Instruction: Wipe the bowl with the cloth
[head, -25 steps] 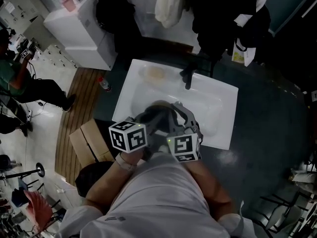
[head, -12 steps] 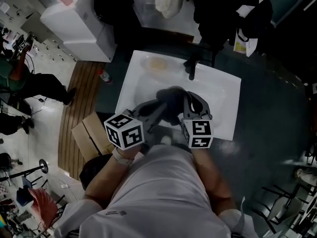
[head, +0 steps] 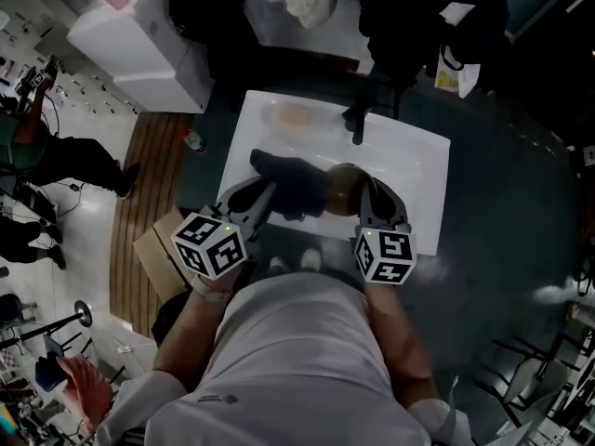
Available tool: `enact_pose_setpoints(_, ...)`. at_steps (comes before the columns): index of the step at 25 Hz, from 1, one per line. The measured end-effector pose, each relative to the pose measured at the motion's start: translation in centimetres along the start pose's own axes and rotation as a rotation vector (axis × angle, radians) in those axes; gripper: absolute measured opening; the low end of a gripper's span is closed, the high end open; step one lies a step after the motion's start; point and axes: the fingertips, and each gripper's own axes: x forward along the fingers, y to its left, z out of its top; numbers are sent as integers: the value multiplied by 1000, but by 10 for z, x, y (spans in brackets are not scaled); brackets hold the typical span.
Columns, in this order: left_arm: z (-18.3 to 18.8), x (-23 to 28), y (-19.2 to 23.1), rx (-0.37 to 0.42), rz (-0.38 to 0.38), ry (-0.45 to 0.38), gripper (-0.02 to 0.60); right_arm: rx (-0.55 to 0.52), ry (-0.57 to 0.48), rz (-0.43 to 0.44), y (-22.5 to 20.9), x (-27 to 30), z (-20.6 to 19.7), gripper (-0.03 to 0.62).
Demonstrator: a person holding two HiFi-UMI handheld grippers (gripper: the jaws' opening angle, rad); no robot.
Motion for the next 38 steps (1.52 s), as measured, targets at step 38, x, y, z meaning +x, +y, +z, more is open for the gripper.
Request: enact_pose_setpoints(38,-32,-1,23,94,23,37,41,48,-41,-49,7,-47,-16,31)
